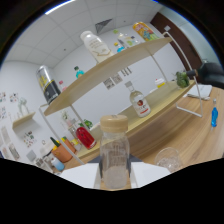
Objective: Make me a cup of Mount Fuji.
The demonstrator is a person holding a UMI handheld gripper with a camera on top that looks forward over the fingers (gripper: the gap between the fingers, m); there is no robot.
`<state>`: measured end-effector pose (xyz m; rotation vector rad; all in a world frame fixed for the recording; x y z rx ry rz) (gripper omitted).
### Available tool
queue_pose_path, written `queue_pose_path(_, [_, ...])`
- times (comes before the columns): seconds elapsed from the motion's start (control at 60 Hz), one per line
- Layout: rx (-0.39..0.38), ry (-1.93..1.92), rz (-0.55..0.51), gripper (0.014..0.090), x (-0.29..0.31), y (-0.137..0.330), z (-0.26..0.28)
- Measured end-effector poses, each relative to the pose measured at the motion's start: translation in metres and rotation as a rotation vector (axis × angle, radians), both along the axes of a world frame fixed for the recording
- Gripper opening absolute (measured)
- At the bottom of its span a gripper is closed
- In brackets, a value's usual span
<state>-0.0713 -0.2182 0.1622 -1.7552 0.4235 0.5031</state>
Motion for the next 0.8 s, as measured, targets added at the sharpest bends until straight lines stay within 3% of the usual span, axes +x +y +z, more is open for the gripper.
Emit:
queue_pose_path(0.333, [-0.108, -0.445, 0.045, 0.0398, -0.016, 0.014, -0.077])
queue_pose_path(0.633, [-0.148, -0.518, 0.095, 0.0418, -0.024, 0.005, -0.106])
queue_pose_path(0.8, [-0.117, -0.554, 0.103, 0.0425, -0.027, -0.010, -0.106])
